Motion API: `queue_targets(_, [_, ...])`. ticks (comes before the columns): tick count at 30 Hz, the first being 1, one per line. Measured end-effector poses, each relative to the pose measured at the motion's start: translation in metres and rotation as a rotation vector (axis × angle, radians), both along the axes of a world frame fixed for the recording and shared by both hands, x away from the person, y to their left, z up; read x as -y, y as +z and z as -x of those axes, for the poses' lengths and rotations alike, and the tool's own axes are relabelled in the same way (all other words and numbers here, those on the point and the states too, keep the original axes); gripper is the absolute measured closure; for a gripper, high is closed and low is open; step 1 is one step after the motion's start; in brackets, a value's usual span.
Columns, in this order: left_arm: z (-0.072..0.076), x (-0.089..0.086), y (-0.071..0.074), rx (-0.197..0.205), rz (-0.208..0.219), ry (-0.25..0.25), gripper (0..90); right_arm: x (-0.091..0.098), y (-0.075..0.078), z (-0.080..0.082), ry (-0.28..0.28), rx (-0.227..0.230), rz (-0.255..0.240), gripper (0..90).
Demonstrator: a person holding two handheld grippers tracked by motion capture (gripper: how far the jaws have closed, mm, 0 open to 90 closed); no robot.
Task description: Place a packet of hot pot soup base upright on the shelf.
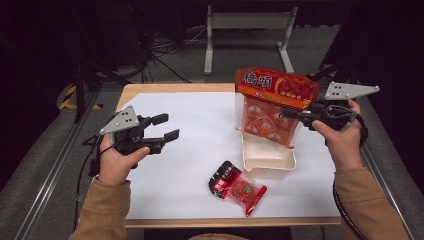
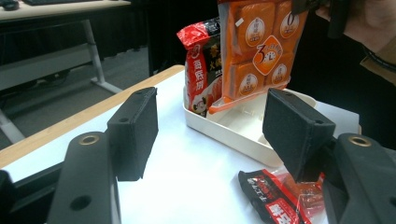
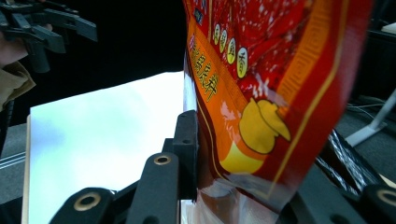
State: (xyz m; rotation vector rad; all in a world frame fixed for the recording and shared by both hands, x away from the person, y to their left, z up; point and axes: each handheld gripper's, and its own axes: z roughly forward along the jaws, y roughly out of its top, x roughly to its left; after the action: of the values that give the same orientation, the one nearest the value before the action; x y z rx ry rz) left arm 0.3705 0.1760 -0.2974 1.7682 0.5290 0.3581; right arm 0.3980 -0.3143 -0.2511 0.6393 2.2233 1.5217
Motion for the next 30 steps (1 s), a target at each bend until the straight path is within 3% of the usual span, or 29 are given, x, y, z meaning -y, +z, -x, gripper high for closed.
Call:
queue_targets(5, [-0.002,0.001,-0.002,-0.005,-0.004,0.001,35.2,0.002,-0.01,0.003,-0.008,-0.001,-0.024,71.2])
queue_targets(12, [-0.001,0.001,-0.002,-0.011,0.0,0.0,35.3,0.002,-0.023,0.003,-0.068,-0.015,-0.03,71.2])
queue_targets(24, [-0.001,0.001,-0.002,-0.006,-0.007,-0.006,35.3,-0.003,-0.035,0.006,-0.172,-0.011,0.033,71.1])
queue_targets(30, [-0.001,0.002,-0.003,-0.008,-0.006,-0.005,35.2,-0.007,-0.043,0.003,-0.172,-0.033,0.053,71.2])
